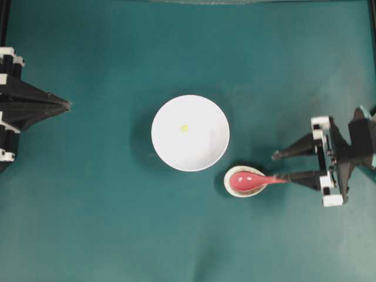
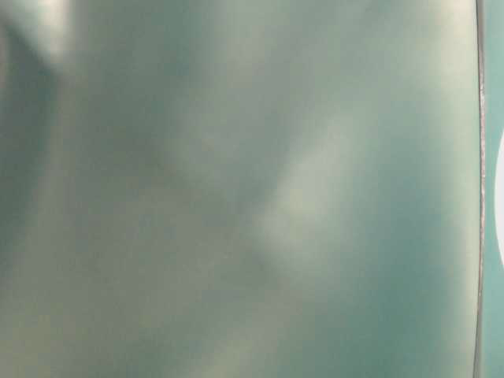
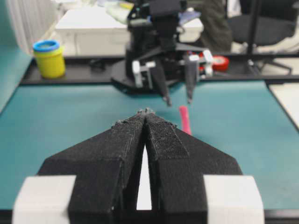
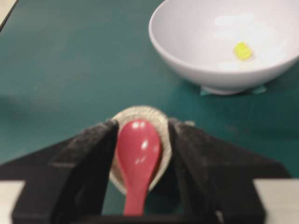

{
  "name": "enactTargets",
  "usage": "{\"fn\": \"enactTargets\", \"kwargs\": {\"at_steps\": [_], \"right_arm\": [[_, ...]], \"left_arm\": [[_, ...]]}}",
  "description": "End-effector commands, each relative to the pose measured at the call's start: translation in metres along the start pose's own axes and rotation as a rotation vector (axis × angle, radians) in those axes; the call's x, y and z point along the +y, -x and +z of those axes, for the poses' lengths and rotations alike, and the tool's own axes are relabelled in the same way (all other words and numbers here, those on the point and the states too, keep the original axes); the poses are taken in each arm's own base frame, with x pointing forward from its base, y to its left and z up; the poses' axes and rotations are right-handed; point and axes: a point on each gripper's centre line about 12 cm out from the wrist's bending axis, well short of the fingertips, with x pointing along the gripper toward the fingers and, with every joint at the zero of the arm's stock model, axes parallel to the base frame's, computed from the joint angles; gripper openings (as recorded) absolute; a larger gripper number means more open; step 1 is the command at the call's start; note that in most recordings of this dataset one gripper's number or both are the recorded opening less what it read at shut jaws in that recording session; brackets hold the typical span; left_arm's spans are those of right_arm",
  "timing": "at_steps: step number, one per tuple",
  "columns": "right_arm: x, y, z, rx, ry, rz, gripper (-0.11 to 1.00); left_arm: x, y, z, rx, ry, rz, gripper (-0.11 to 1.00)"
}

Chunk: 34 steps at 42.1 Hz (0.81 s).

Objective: Scoop the yellow hexagonal prism block from the bowl with a spoon using the right arm.
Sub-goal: 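Move the right gripper to the red spoon handle and close on it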

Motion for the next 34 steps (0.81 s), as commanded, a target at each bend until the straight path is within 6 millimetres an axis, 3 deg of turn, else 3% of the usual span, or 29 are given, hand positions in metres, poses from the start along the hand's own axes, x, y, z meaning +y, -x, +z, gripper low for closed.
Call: {"fn": "enactTargets", "kwargs": {"at_steps": [1, 14, 34], "right_arm": [[0.006, -0.002, -0.004, -0.014, -0.004, 0.002, 0.53], [0.008, -0.006, -0.033, 0.045, -0.013, 0.000, 0.53], [0.009, -0.009, -0.047, 0.100, -0.018, -0.003, 0.53]], "left_arm": [[0.000, -0.002, 0.003, -0.005, -0.003, 0.001, 0.00], [0.000, -0.003, 0.003, -0.003, -0.003, 0.001, 0.00], [0.000, -0.002, 0.002, 0.000, -0.003, 0.001, 0.00]]}}
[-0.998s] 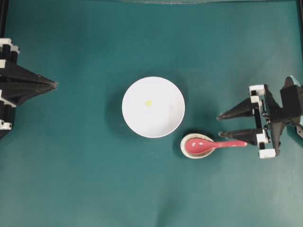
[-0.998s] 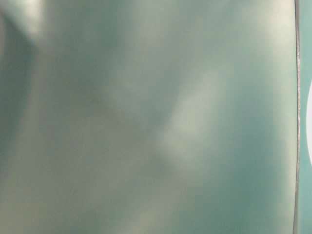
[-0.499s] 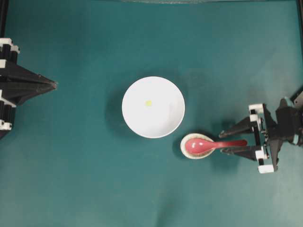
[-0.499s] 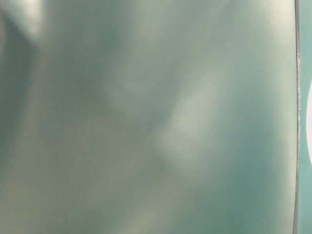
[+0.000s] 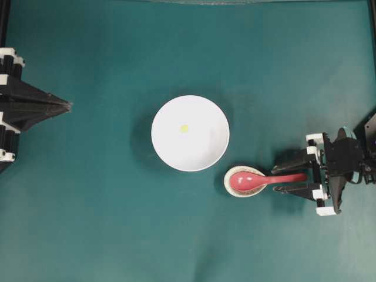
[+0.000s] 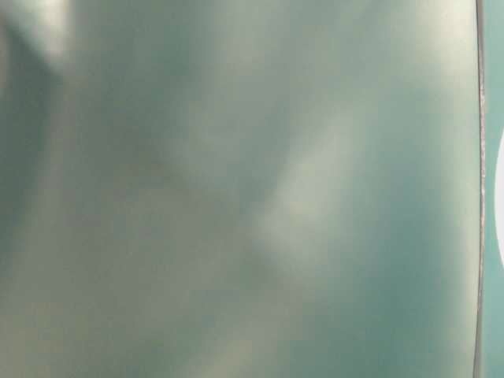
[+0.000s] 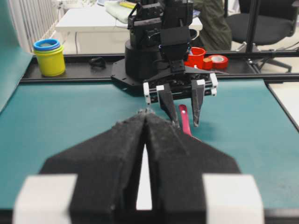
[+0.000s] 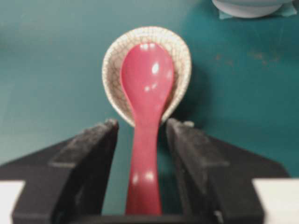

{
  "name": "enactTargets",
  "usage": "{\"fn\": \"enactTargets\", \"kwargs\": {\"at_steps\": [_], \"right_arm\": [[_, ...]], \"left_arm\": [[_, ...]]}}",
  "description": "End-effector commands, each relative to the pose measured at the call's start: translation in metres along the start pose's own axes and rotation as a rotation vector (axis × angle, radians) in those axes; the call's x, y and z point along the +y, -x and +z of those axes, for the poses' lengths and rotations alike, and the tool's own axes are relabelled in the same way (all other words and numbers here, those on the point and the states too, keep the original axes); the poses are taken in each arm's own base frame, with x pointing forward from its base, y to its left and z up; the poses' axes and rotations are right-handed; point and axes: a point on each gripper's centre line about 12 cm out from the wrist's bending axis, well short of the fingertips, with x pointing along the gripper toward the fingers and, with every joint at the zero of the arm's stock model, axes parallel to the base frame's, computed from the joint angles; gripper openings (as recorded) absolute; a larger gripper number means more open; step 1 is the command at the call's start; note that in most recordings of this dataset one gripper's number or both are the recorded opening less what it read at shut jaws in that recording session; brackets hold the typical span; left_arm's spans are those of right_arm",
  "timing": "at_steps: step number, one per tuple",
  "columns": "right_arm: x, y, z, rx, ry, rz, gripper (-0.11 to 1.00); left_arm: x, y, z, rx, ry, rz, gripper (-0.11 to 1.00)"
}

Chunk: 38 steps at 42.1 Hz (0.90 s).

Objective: Scoop the yellow hexagonal prism block from the bowl with a spoon using the right arm.
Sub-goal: 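Move the right gripper to the red spoon handle and close on it, then lift the red spoon with the right gripper and carry it over the bowl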

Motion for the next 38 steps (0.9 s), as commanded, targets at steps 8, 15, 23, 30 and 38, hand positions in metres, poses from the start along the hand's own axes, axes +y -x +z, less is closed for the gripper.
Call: {"fn": "enactTargets", "kwargs": {"at_steps": [8, 15, 23, 30, 38], "right_arm": [[0.0035, -0.0026, 0.0023, -0.008, -0.007, 0.008, 0.53], [0.0038, -0.0029, 0.0006, 0.008, -0.007, 0.008, 0.53], [0.0039, -0.0041, 0.0009, 0.009, -0.010, 0.004, 0.45], [0.0041, -0.0041, 0.0020, 0.002, -0.011, 0.006, 0.23], [0.0061, -0.0050, 0.0064, -0.014, -0.020, 0.012, 0.23]], "left_arm": [[0.0003, -0.0025, 0.0027, -0.005, -0.005, 0.001, 0.00], [0.0003, -0.0025, 0.0025, -0.003, -0.003, 0.001, 0.00], [0.0003, -0.0025, 0.0022, 0.000, -0.005, 0.001, 0.00], [0.0003, -0.0027, 0.0017, 0.003, -0.003, 0.001, 0.00], [0.0003, -0.0027, 0.0017, 0.003, -0.003, 0.001, 0.00]]}}
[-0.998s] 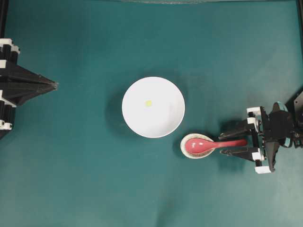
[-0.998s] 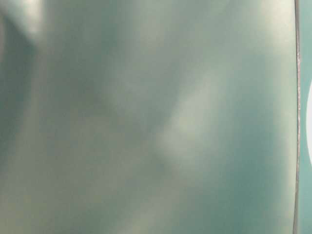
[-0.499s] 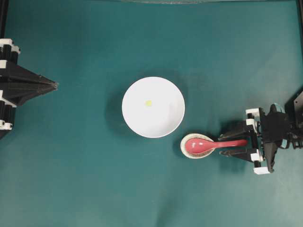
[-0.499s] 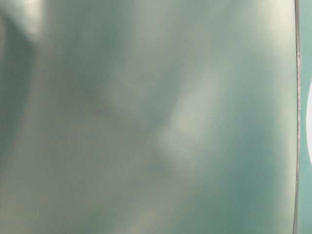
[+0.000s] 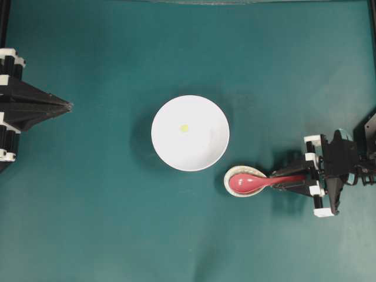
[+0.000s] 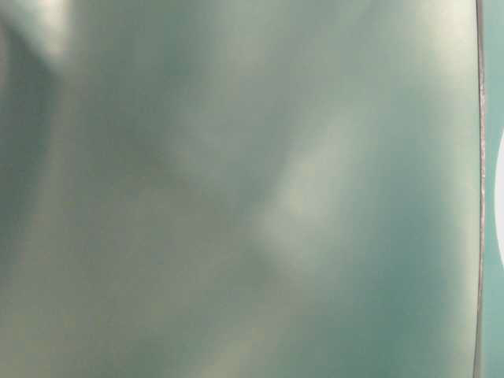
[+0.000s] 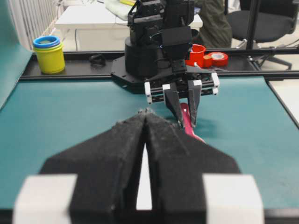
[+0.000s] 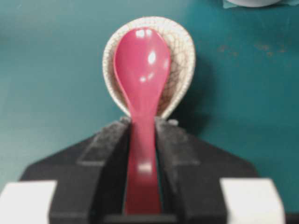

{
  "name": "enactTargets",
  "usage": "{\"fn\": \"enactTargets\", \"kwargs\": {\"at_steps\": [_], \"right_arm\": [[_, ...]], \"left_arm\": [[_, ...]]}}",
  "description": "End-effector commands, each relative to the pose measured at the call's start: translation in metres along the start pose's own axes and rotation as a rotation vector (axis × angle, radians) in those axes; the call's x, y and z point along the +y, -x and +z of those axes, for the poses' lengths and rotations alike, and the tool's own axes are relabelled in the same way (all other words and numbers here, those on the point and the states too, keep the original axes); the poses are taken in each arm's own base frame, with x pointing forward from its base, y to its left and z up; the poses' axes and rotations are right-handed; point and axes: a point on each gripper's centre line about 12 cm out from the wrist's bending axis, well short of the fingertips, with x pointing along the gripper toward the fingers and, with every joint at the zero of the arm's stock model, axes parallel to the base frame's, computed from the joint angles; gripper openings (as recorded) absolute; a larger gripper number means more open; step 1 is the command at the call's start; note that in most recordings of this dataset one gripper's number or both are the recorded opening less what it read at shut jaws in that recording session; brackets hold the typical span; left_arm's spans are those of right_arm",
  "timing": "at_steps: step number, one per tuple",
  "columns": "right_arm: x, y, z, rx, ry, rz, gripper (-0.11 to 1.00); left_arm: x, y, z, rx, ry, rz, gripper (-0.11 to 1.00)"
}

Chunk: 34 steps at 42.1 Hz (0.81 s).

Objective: Scoop the yellow hexagonal prism block from the bowl with a spoon using the right arm.
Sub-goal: 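Lift the red spoon with the right gripper and carry it over the bowl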

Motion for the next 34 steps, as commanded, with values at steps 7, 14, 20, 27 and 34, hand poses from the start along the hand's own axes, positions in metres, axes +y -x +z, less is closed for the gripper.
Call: {"fn": "enactTargets", "kwargs": {"at_steps": [7, 14, 20, 27, 34], "right_arm": [[0.008, 0.003, 0.022, -0.064, -0.040, 0.034, 0.23], [0.014, 0.009, 0.037, -0.059, -0.069, 0.062, 0.23], [0.017, 0.011, 0.052, -0.041, -0.092, 0.073, 0.23], [0.014, 0.008, 0.075, 0.020, -0.116, 0.057, 0.23], [0.007, 0.004, 0.110, 0.084, -0.116, 0.042, 0.23]], "left_arm": [[0.000, -0.002, 0.002, 0.000, -0.003, 0.001, 0.00], [0.000, -0.002, 0.002, 0.003, -0.003, 0.001, 0.00], [0.000, -0.002, 0.001, 0.014, -0.003, -0.001, 0.00], [0.000, -0.004, -0.002, 0.028, -0.003, 0.000, 0.00], [0.000, -0.004, -0.004, 0.038, -0.003, -0.002, 0.00]]}}
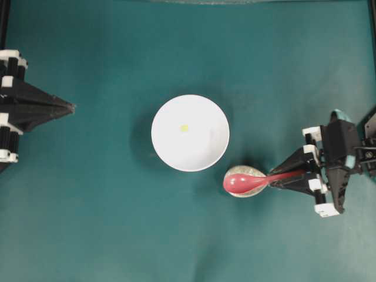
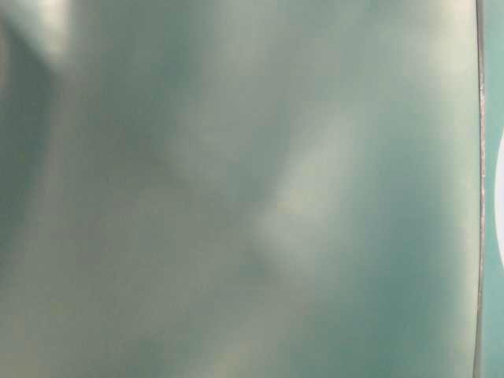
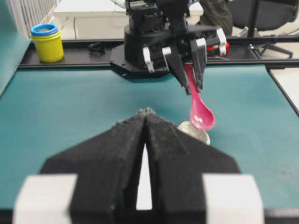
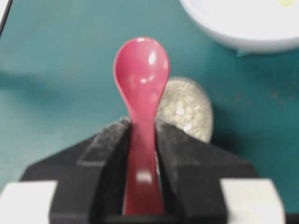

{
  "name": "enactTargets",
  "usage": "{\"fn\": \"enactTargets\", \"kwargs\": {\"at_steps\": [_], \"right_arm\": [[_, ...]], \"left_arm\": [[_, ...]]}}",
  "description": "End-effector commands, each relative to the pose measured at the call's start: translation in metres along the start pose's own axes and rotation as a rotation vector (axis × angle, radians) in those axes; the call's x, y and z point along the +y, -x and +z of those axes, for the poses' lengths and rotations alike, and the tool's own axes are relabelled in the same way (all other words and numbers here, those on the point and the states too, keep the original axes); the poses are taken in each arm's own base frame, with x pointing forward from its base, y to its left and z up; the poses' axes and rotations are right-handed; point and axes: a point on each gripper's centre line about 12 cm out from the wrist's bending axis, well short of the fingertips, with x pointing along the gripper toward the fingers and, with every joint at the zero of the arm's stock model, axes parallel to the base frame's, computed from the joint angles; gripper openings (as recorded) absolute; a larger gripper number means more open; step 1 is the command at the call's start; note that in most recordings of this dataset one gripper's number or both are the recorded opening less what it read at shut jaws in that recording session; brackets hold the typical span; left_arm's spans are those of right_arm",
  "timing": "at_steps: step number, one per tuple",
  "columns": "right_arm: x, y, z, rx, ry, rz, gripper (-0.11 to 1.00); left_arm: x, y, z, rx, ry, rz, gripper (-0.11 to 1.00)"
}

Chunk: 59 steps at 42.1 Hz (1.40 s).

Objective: Scoop the yellow hexagonal prism block from the bowl with a spoon using the right arm.
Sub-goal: 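Lift the red spoon with the right gripper and carry it over the bowl, then lower the spoon bowl into the white bowl beside the yellow block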

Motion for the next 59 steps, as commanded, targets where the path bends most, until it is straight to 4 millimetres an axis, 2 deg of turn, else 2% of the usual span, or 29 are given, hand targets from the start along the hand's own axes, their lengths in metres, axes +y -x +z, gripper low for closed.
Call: {"fn": "enactTargets", "kwargs": {"at_steps": [1, 10, 23, 36, 48, 59], "right_arm": [[0.002, 0.000, 0.028, 0.008, -0.008, 0.004, 0.23], [-0.011, -0.002, 0.073, 0.106, -0.006, -0.033, 0.23], [-0.033, -0.010, 0.114, 0.231, 0.016, -0.088, 0.23], [-0.055, -0.035, 0.125, 0.397, 0.015, -0.135, 0.23], [-0.063, -0.055, 0.133, 0.507, 0.021, -0.143, 0.23], [-0.070, -0.066, 0.139, 0.581, -0.025, -0.153, 0.23]], "left_arm": [[0.000, -0.002, 0.003, -0.003, -0.003, 0.001, 0.00], [0.000, -0.001, 0.004, -0.009, -0.005, 0.001, 0.00], [0.000, -0.001, 0.006, -0.014, -0.006, 0.001, 0.00], [0.000, -0.001, 0.005, -0.011, -0.006, 0.001, 0.00], [0.000, -0.001, 0.005, -0.011, -0.006, 0.001, 0.00], [0.000, -0.001, 0.004, -0.008, -0.005, 0.001, 0.00]]}}
